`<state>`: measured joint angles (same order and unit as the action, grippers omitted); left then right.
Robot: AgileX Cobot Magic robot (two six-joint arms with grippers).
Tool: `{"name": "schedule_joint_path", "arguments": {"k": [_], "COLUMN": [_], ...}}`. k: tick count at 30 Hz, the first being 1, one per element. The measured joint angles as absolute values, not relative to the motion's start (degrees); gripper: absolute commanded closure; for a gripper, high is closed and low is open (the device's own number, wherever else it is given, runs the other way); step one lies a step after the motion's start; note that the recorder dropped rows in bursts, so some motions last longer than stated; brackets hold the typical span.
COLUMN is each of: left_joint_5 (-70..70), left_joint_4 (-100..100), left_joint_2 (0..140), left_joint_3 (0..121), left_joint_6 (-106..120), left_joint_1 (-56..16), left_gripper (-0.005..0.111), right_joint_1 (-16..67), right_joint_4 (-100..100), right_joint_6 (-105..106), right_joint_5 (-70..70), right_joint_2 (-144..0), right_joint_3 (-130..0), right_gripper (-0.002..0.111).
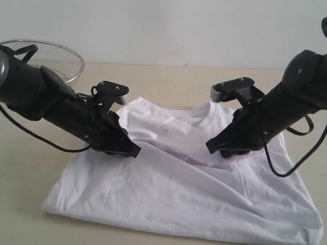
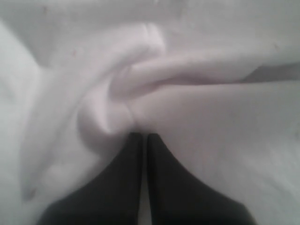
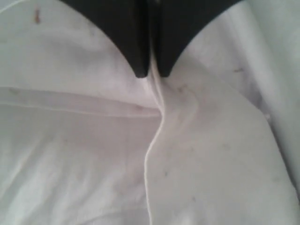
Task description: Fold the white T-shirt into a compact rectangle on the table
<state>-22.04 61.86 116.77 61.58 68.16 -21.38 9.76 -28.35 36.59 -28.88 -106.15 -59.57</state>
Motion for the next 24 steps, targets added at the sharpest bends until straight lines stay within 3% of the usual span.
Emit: {"name": "schedule_joint_path", "arguments": {"k": [9,24], "left_joint_5": [-21.6,-21.6], "left_joint_4": [61.9,61.7], "left_joint_2": [116.8,116.8], "left_joint_3": [61.6,61.6], "left_joint_6": [66.9,65.6], "left_joint_1": [-21.4,-21.4], "left_gripper": [0.102,0.102], "right_joint_1": [9.8,9.8], "right_joint_4": [-25.0,-23.8], "right_joint_6": [36.9,37.0], "right_joint_5": [-28.5,-28.9], "right_joint_2": [-107.7,-123.8], "right_joint_3": [-69.0,-86.6], "right_gripper": [0.108,0.108]}}
